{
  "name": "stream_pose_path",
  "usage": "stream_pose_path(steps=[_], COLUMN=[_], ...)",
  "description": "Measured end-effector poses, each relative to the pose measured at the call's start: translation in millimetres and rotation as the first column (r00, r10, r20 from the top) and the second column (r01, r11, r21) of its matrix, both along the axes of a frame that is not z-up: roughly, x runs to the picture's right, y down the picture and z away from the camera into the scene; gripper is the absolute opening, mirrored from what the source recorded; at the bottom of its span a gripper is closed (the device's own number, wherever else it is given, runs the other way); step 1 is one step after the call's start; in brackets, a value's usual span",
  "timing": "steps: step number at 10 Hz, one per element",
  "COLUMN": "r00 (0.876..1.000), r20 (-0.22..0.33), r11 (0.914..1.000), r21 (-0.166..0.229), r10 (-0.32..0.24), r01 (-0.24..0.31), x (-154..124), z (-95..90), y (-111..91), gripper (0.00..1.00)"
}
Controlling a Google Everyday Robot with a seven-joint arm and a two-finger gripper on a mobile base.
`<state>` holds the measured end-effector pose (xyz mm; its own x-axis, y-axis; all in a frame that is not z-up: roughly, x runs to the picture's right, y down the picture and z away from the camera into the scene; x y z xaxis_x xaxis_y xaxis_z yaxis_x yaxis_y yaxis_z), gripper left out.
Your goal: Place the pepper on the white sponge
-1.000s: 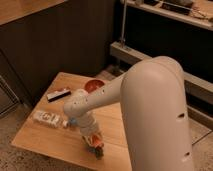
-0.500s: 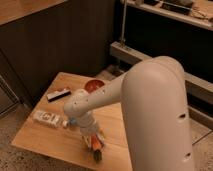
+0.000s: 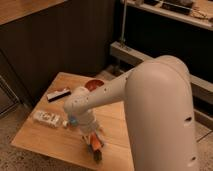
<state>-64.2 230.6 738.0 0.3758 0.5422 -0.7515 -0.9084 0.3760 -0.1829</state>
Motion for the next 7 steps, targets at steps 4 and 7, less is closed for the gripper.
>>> stream_pose_path(steps=[4, 7], r00=[0.981, 0.955], r20=[0.011, -0.035], r11=[0.9688, 0.9340], r21=[0.154, 0.220], r10=[0.194, 0.296], r01=[-0.194, -0.282], x=[4.9, 34.0], z=[-4.4, -3.8], y=[-64.6, -87.3], gripper=[0.60, 0.60])
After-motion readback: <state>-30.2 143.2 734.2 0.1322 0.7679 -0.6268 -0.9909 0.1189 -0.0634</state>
